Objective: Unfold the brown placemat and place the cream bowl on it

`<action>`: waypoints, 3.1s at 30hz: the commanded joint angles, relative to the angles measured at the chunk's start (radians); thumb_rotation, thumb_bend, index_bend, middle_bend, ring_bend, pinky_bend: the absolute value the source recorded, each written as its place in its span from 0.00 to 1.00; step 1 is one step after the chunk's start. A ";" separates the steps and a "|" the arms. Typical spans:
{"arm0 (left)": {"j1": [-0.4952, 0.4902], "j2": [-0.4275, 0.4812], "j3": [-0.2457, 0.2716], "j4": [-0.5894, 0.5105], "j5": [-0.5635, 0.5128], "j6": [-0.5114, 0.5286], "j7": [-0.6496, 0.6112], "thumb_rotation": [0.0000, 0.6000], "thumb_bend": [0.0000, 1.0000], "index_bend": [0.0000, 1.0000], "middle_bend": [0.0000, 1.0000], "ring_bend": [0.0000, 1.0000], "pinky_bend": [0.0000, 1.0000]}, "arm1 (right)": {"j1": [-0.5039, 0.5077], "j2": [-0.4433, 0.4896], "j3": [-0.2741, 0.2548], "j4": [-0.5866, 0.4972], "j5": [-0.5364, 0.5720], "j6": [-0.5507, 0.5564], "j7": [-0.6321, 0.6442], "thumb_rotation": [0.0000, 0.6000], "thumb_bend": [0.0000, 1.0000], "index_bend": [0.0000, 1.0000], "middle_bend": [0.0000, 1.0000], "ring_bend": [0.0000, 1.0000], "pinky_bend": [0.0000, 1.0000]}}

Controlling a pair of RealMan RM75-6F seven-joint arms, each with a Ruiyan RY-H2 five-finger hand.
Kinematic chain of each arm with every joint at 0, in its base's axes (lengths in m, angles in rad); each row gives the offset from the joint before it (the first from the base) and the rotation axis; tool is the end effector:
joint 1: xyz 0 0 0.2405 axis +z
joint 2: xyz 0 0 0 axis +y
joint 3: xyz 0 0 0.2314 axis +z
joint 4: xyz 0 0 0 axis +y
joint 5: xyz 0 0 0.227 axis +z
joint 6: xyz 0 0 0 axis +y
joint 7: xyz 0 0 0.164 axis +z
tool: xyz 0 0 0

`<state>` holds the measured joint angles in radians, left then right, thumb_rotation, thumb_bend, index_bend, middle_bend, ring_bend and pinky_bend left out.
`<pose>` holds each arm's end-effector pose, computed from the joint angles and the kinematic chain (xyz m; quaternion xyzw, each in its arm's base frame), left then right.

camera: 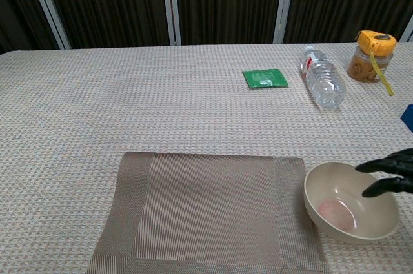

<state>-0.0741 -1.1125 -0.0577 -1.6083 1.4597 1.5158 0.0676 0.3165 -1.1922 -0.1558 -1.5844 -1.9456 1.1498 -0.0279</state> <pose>-0.3023 0.1990 0.1436 -0.5859 -0.3654 -0.3677 0.6229 -0.2331 -0.1733 0.0150 0.8436 -0.3127 0.3204 0.2965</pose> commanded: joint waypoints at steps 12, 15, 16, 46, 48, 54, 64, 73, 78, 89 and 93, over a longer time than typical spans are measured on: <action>0.002 -0.002 -0.010 0.015 -0.024 -0.009 -0.018 1.00 0.00 0.00 0.00 0.00 0.00 | 0.040 -0.129 0.046 0.072 0.080 -0.086 -0.141 1.00 0.30 0.47 0.00 0.00 0.00; 0.000 -0.003 -0.009 0.015 -0.023 -0.013 -0.018 1.00 0.00 0.00 0.00 0.00 0.00 | 0.037 -0.148 0.049 0.088 0.092 -0.072 -0.130 1.00 0.40 0.62 0.00 0.00 0.00; -0.001 -0.003 -0.010 0.014 -0.023 -0.015 -0.017 1.00 0.00 0.00 0.00 0.00 0.00 | 0.034 -0.157 0.051 0.094 0.096 -0.059 -0.120 1.00 0.42 0.65 0.00 0.00 0.00; -0.004 0.001 -0.011 0.005 -0.030 -0.028 -0.023 1.00 0.00 0.00 0.00 0.00 0.00 | 0.154 -0.235 0.344 0.286 0.454 -0.083 0.017 1.00 0.43 0.72 0.02 0.00 0.00; -0.005 0.002 -0.012 0.005 -0.033 -0.031 -0.025 1.00 0.00 0.00 0.00 0.00 0.00 | 0.164 -0.251 0.350 0.312 0.483 -0.102 -0.001 1.00 0.43 0.72 0.02 0.00 0.00; -0.004 0.007 -0.015 0.003 -0.040 -0.035 -0.037 1.00 0.00 0.00 0.00 0.00 0.00 | 0.172 -0.290 0.355 0.391 0.543 -0.125 -0.006 1.00 0.42 0.72 0.02 0.00 0.00; -0.006 0.014 -0.017 -0.002 -0.046 -0.043 -0.047 1.00 0.00 0.00 0.00 0.00 0.00 | 0.159 -0.271 0.306 0.421 0.523 -0.122 0.049 1.00 0.00 0.06 0.00 0.00 0.00; -0.003 0.015 -0.010 -0.011 -0.033 -0.038 -0.041 1.00 0.00 0.00 0.00 0.00 0.00 | 0.098 -0.178 0.265 0.299 0.467 -0.005 0.063 1.00 0.00 0.00 0.00 0.00 0.00; -0.003 0.016 0.000 -0.019 -0.002 -0.029 -0.048 1.00 0.00 0.00 0.00 0.00 0.00 | 0.035 -0.107 0.253 0.199 0.433 0.115 0.106 1.00 0.00 0.00 0.00 0.00 0.00; -0.089 -0.054 0.128 0.078 0.420 -0.021 -0.146 1.00 0.03 0.18 0.00 0.00 0.00 | -0.116 0.034 0.222 0.005 0.399 0.345 0.107 1.00 0.00 0.00 0.00 0.00 0.00; -0.141 -0.112 0.170 0.150 0.539 -0.065 -0.141 1.00 0.11 0.29 0.00 0.00 0.00 | -0.141 0.034 0.209 -0.002 0.395 0.370 0.071 1.00 0.00 0.00 0.00 0.00 0.00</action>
<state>-0.1575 -1.1654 0.0590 -1.5337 1.8878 1.4848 -0.0596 0.1864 -1.1601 0.0600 -1.5816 -1.5474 1.5090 0.0554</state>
